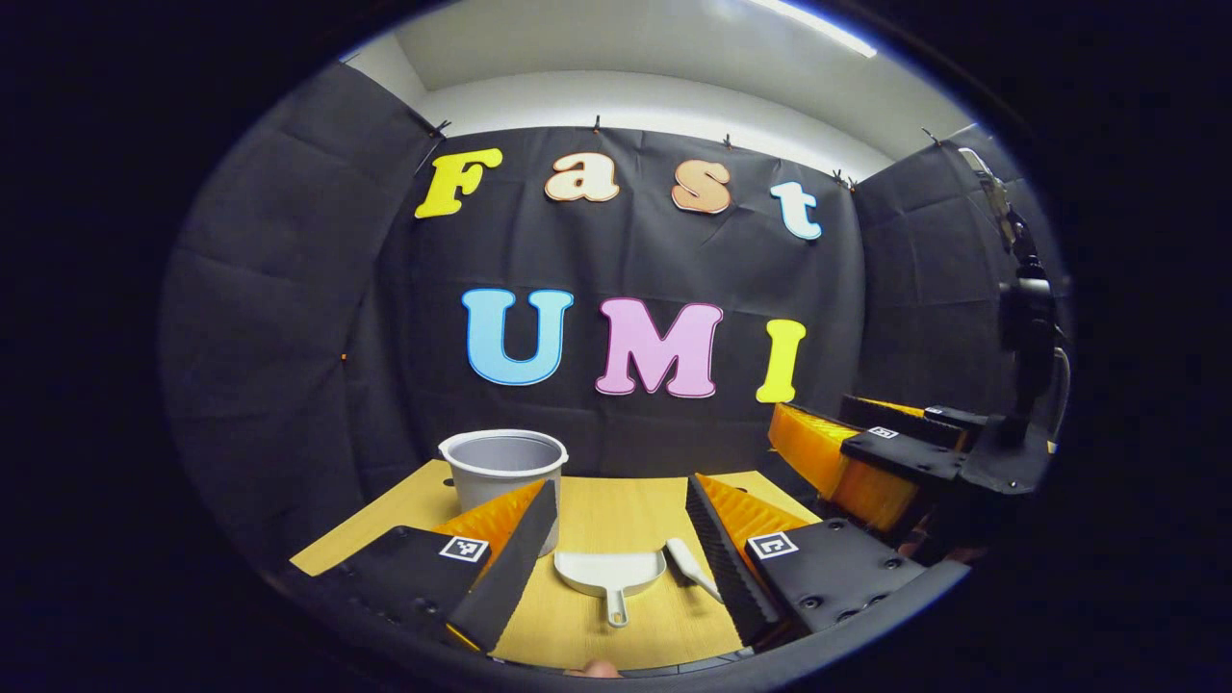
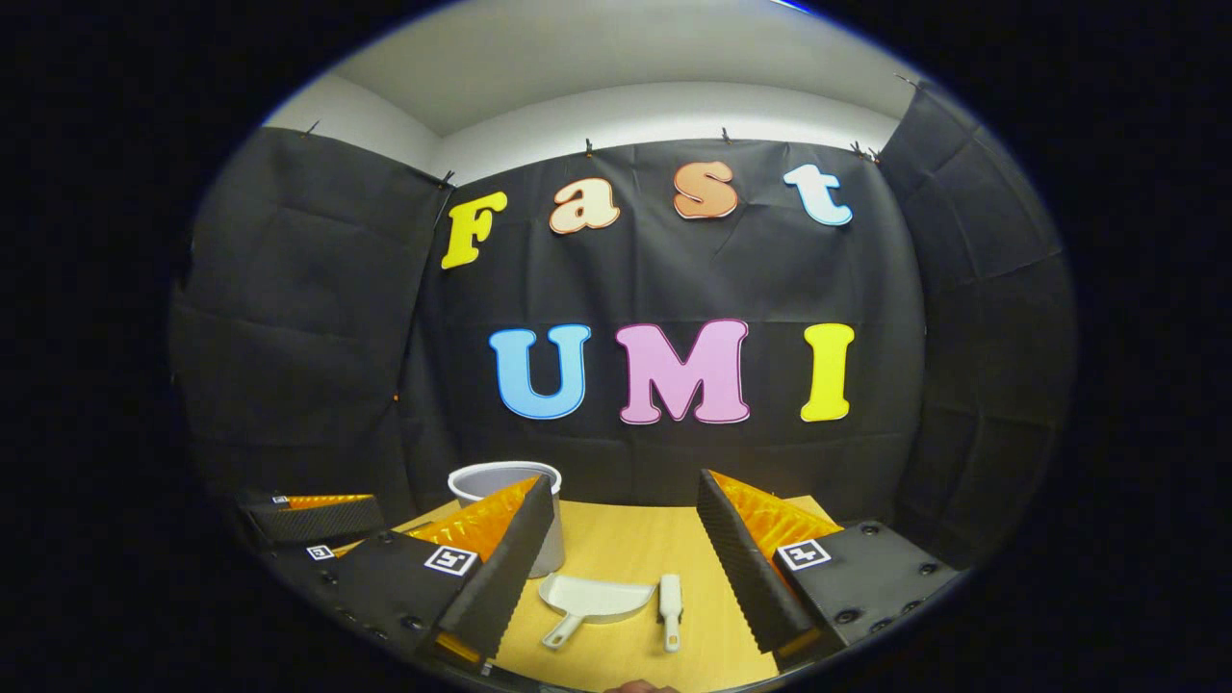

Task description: Pick up the small broom and dustpan from the desktop, sweep the trash into the dustpan with the broom, and then empty the trash into the garbage bin.

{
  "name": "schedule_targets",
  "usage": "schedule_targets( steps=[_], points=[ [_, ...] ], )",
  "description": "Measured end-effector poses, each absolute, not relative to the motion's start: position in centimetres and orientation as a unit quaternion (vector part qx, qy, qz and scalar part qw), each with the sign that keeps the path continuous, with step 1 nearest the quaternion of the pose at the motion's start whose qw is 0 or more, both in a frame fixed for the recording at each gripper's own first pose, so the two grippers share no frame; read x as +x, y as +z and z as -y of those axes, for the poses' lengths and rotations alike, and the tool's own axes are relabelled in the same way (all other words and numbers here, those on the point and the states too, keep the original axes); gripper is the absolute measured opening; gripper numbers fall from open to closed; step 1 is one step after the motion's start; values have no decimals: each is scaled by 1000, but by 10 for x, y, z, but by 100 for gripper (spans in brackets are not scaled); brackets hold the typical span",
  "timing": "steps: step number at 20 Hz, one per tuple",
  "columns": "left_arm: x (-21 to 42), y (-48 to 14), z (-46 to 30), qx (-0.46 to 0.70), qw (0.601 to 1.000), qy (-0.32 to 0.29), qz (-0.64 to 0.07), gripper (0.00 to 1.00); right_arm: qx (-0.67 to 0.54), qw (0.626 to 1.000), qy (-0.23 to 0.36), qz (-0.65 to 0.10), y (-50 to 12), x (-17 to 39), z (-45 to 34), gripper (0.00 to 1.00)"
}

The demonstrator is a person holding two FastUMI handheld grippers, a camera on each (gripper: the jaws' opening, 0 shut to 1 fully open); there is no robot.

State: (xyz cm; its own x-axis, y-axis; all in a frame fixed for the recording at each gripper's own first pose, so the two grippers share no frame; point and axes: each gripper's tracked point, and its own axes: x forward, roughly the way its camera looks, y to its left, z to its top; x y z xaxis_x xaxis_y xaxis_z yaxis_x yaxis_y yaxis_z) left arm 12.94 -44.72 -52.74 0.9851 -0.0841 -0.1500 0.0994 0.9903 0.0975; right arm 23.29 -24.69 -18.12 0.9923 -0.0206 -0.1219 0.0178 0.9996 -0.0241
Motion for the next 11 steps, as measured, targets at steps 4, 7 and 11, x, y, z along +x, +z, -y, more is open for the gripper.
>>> schedule_targets(
  steps=[4, 7, 11],
  points=[
    [125, -524, 441, 54, 996, -26, -72, 80, -22, 999, -10, -49, -167, 243, 266, 96],
    [117, -528, 432, 39, 996, -18, -77, 80, -19, 999, 2, -50, -159, 243, 264, 96],
    [105, -528, 421, 40, 997, -7, -73, 79, -20, 998, 28, -47, -152, 245, 257, 96]
  ],
)
